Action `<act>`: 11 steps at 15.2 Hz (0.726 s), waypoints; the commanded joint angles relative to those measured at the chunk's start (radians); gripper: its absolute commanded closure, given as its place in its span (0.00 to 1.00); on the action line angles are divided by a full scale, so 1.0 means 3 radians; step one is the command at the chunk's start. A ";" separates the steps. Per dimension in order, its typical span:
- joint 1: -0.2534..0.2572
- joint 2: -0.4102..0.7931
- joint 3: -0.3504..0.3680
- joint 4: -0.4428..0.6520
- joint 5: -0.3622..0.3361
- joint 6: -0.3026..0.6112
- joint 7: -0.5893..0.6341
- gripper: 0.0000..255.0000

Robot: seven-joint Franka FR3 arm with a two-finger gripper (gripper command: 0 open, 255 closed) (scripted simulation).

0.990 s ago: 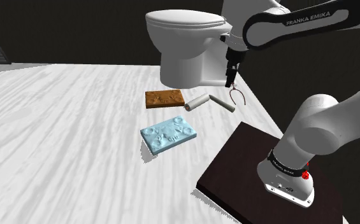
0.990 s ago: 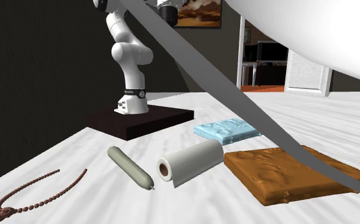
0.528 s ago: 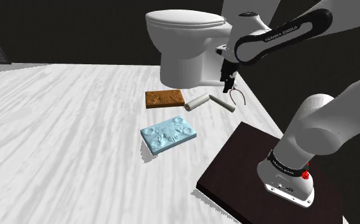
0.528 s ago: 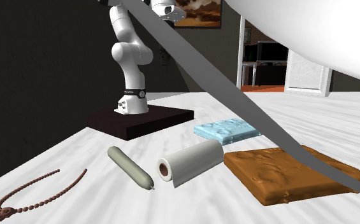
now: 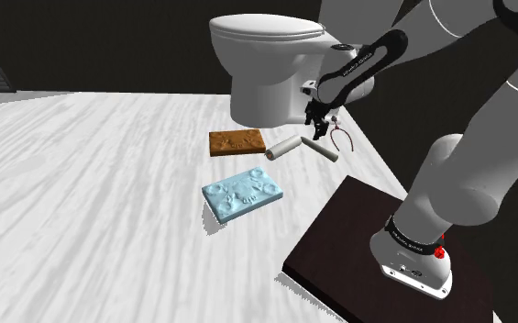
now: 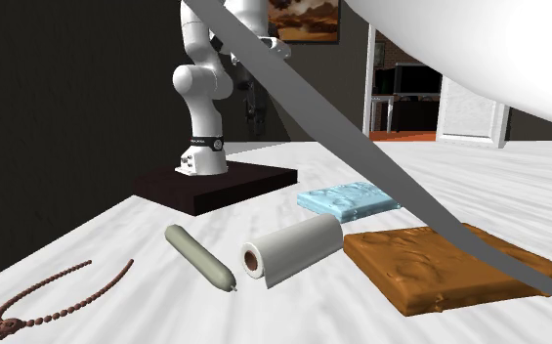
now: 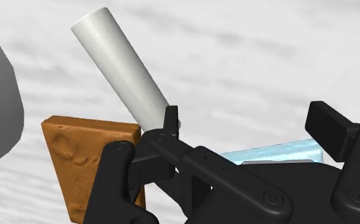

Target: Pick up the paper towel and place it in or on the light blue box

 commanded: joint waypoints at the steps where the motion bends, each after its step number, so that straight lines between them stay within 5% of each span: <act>1: 0.0134 0.0357 -0.0117 0.0136 0.0431 0.0213 -0.0556 0.00; 3: 0.0144 0.0725 -0.0091 0.0305 0.1006 0.0352 -0.1201 0.00; 6: -0.0141 0.1219 0.0242 0.0619 0.1726 0.0458 -0.2056 0.00; 11: -0.0705 0.1901 0.0833 0.1217 0.2279 0.0539 -0.2980 0.00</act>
